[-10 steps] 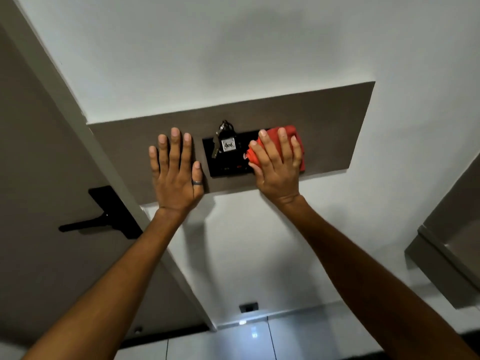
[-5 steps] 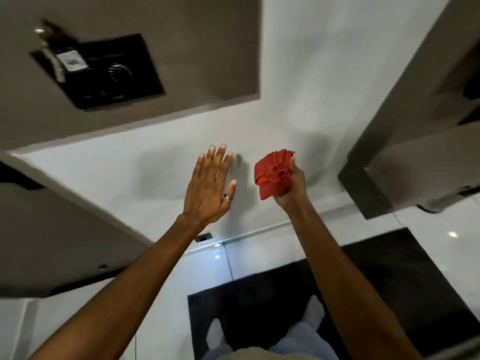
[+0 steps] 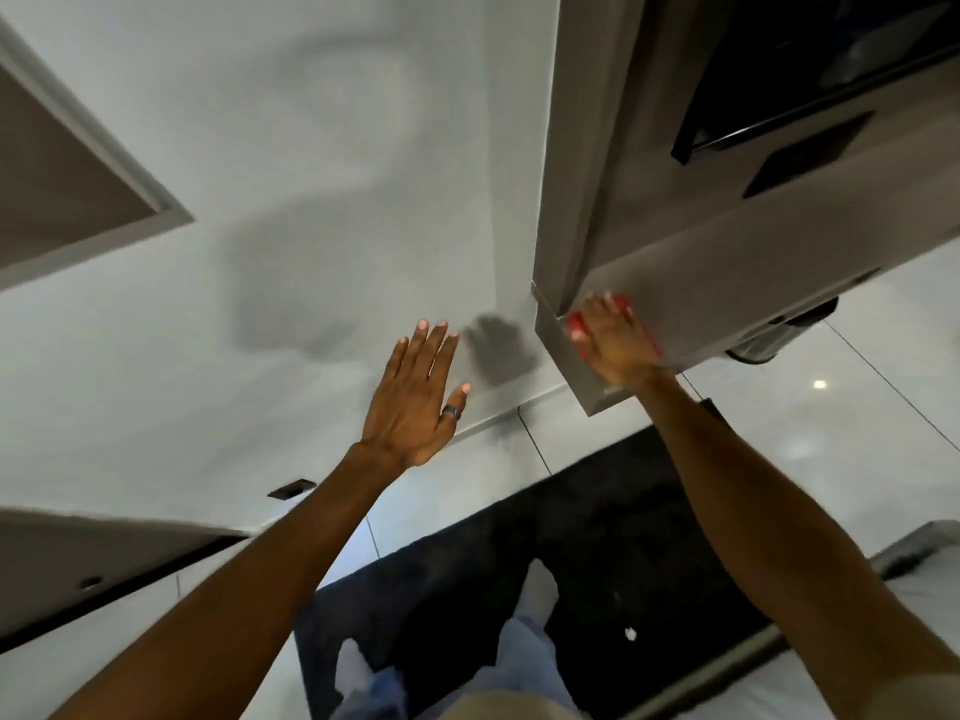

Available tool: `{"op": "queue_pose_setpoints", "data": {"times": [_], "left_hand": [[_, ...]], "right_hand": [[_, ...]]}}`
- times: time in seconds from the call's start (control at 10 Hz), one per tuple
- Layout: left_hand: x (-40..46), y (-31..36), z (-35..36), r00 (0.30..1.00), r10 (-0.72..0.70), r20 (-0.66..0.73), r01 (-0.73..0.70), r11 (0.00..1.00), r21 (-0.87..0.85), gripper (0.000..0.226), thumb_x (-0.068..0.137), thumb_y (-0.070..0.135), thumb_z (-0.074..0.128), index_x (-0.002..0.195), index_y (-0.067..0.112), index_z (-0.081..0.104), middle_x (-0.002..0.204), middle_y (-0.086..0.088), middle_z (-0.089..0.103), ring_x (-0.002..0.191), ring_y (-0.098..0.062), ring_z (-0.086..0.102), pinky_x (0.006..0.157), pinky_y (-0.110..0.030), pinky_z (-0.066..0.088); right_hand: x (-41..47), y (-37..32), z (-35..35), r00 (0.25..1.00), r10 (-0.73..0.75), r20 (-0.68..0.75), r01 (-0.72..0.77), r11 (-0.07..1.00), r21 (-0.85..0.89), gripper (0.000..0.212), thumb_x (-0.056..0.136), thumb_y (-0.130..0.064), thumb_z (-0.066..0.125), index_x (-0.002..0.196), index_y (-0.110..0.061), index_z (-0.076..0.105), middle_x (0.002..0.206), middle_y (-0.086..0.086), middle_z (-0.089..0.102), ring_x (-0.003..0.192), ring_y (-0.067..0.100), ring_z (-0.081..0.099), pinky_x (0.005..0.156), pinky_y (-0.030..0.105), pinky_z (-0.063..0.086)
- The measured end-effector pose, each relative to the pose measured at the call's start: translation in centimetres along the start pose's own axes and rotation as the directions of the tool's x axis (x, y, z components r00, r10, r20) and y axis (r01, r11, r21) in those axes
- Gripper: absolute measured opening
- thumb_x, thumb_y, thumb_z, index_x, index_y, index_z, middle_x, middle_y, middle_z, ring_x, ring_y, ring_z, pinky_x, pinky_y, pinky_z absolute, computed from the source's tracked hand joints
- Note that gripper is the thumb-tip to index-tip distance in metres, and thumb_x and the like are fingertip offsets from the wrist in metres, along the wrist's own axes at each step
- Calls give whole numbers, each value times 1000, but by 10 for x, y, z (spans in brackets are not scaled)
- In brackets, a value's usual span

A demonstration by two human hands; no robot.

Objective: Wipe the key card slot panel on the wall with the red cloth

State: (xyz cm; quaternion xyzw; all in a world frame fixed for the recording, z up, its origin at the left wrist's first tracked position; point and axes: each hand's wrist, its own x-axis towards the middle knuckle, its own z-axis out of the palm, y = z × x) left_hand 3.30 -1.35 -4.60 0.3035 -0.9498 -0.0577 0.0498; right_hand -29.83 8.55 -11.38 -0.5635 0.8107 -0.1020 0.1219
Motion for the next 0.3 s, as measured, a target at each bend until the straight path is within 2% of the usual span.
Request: {"op": "queue_pose_setpoints", "data": {"times": [0.1,0.2,0.3], "left_hand": [[2,6,1,999,-33,12,33,997,71,71,107,54,19,164,12,13,172,-9,9,160,-27,-2,131,-46,6],[-2,6,-9,997,-58,-53,64,992,111,70,108,53,23,164,11,16,172,-10,11,160,-28,1,131,-46,3],[-4,1,-29,988,-78,-132,95,987,127,71,108,53,24,164,10,19,172,-11,13,160,-29,3,130,-46,1]], "right_hand": [[2,12,35,993,60,103,-49,993,-110,93,91,-70,-10,163,-14,7,173,11,8,161,33,2,127,54,-6],[0,-6,36,992,129,-3,-129,989,-76,91,93,-66,-7,163,-10,10,172,14,12,160,35,6,128,55,-3],[-9,-39,17,957,238,-164,-233,971,52,82,100,-61,3,162,-9,14,171,17,15,160,38,8,129,56,0]]}}
